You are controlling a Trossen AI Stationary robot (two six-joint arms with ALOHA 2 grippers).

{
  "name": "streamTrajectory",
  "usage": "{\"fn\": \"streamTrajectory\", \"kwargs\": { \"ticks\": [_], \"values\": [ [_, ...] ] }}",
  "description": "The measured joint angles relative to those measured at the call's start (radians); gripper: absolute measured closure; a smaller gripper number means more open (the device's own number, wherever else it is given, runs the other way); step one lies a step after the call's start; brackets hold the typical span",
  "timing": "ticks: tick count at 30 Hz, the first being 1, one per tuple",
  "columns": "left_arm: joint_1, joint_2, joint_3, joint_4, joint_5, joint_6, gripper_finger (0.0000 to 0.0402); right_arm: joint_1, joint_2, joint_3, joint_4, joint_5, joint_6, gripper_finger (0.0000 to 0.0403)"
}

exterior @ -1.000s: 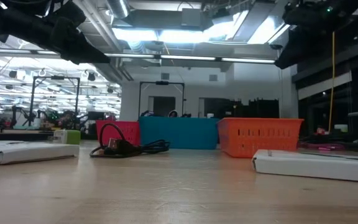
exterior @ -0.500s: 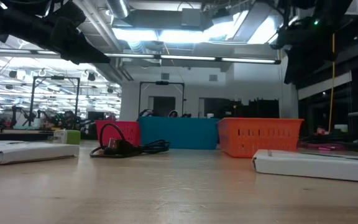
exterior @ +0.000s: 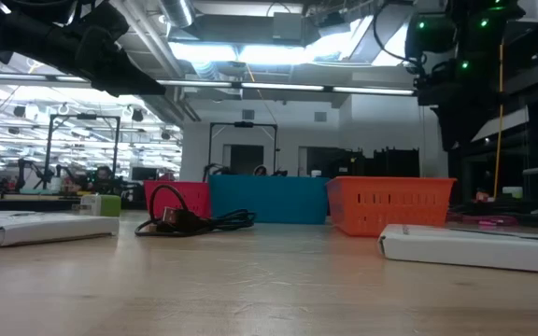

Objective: Pick and place items into bin
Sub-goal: Put the pink charger cable into the red bin

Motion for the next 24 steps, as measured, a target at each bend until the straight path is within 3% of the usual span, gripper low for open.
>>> {"fn": "streamTrajectory", "kwargs": {
  "ticks": [13, 24],
  "values": [
    [0.0, 0.0, 0.0, 0.0, 0.0, 0.0, 0.0398, -0.218, 0.144, 0.0, 0.064, -0.133, -0.23, 0.0192],
    [0.0, 0.0, 0.0, 0.0, 0.0, 0.0, 0.0398, -0.319, 0.281, 0.0, 0.125, -0.154, -0.388, 0.0192]
  ]
}}
